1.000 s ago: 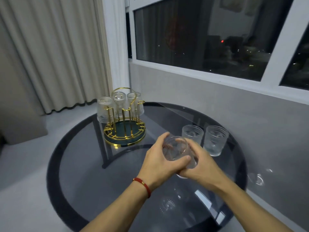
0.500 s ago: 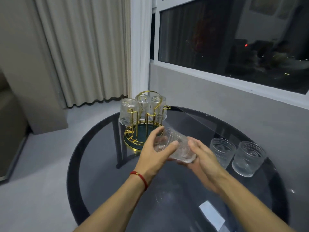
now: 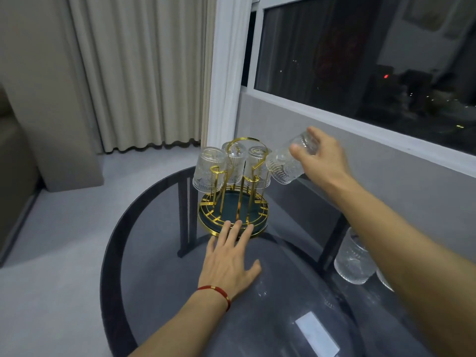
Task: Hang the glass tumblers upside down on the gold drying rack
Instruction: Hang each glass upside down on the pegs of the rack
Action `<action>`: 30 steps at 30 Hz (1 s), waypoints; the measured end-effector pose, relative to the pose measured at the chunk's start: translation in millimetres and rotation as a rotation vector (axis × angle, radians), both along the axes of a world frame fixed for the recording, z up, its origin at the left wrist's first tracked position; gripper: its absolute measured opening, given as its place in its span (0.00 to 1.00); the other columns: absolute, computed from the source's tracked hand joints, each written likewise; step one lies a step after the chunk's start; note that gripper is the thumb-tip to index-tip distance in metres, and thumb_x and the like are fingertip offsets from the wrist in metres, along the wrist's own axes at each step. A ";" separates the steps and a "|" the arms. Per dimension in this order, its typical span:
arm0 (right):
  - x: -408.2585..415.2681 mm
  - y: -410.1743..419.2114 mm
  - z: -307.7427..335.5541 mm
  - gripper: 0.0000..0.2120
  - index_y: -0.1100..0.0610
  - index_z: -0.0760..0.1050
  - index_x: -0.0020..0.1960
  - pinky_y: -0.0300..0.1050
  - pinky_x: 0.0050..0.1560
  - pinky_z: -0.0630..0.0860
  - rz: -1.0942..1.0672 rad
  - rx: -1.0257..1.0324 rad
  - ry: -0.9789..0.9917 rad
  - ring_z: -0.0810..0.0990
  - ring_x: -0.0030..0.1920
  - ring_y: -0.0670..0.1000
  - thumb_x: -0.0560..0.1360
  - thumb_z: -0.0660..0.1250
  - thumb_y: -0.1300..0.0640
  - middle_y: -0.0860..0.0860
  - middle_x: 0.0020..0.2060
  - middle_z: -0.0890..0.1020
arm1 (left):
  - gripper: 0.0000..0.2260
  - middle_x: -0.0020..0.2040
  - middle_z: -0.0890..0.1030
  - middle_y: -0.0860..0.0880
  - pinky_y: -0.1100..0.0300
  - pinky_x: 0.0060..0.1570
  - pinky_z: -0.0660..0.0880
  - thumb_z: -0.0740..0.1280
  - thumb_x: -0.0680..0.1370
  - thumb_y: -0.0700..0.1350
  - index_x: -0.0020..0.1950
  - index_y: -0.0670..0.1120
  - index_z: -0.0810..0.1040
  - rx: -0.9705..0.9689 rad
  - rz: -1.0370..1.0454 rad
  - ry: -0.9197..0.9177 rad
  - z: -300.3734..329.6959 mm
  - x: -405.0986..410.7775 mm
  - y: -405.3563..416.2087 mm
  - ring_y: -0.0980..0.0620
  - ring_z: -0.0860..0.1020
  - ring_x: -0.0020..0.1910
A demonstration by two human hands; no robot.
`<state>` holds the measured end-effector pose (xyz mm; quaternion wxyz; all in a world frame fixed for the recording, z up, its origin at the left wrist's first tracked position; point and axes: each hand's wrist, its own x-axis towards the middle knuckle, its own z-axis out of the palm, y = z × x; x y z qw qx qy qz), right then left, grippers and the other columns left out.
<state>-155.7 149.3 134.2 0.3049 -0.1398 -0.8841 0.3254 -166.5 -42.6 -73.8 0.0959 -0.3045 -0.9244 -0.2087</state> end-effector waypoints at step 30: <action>12.3 -13.6 -80.1 0.31 0.57 0.62 0.79 0.54 0.76 0.67 0.081 0.306 -0.079 0.67 0.76 0.57 0.80 0.70 0.55 0.57 0.75 0.68 | 0.33 0.83 0.53 0.50 0.41 0.76 0.58 0.61 0.78 0.58 0.81 0.54 0.54 -0.079 0.053 0.032 12.6 6.9 5.0 0.46 0.48 0.82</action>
